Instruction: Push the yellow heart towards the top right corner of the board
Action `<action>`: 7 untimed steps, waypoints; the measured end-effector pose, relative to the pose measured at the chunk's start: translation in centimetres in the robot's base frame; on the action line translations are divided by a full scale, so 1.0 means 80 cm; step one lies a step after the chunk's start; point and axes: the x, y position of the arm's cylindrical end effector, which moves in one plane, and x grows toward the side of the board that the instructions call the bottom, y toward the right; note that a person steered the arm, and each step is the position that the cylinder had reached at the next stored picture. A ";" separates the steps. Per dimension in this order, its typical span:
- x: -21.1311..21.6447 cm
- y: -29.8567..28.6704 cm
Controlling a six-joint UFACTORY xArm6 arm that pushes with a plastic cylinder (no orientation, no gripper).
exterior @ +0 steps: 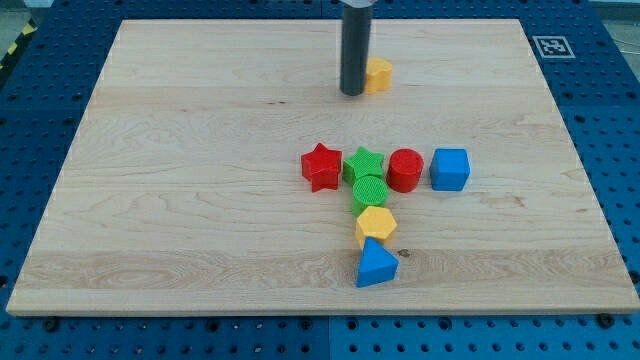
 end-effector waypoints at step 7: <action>-0.053 0.085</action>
